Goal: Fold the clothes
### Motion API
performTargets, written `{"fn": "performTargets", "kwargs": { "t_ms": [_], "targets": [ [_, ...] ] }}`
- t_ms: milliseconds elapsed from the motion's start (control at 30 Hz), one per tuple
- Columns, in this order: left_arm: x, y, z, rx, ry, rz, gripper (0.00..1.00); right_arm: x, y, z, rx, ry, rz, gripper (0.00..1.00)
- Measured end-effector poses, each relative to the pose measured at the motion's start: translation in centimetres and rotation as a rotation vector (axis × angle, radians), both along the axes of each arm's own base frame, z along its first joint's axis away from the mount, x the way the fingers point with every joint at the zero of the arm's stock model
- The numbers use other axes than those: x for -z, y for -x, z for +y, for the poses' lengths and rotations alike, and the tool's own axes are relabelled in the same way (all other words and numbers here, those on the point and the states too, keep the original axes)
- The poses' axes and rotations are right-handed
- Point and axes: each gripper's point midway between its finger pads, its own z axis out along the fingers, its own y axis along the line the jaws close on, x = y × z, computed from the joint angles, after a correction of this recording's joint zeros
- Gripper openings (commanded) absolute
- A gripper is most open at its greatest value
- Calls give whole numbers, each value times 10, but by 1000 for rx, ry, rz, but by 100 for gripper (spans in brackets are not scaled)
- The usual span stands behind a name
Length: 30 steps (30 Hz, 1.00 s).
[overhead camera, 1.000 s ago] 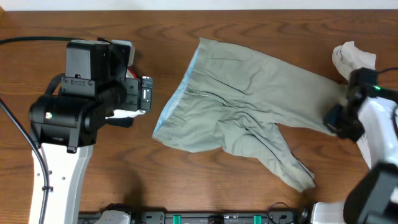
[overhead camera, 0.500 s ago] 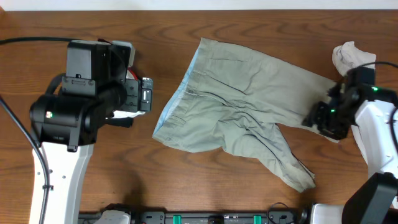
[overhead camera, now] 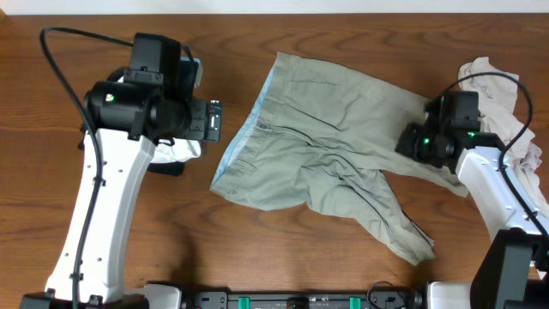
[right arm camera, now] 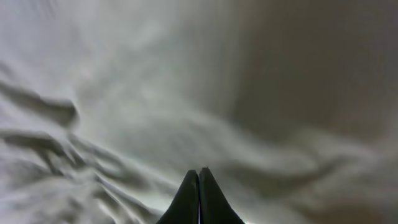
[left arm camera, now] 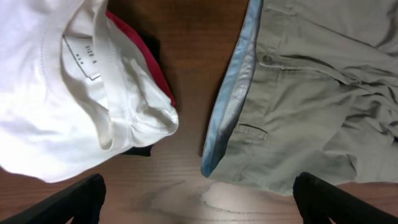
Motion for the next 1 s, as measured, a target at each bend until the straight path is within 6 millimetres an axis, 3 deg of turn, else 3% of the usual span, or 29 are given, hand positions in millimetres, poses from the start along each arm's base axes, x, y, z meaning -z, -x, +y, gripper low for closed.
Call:
{"fn": "performTargets", "kwargs": {
  "t_ms": [133, 333, 433, 633, 800, 867, 933, 1000],
  "targets": [
    [0, -3, -1, -3, 7, -7, 98, 12, -24, -2, 72, -37, -33, 1],
    [-1, -4, -2, -3, 14, -11, 98, 73, -38, 1, 157, -106, 49, 1],
    [0, -4, -2, -3, 14, -11, 98, 74, -58, 6, 168, -162, 6, 1],
    [-2, -7, -3, -2, 16, -23, 98, 75, -118, 14, 195, -267, -46, 1],
    [-2, -8, -3, -2, 17, -28, 98, 74, -193, 35, 141, -363, -105, 1],
    [-2, -8, -3, -2, 17, -29, 98, 72, -214, 48, 111, -388, -116, 2],
    [-2, -8, -3, -2, 17, -29, 98, 70, -232, 60, 78, -398, -132, 11],
    [-3, -9, -3, -2, 18, -32, 98, 65, -240, 68, 42, -406, -146, 35]
  ]
}}
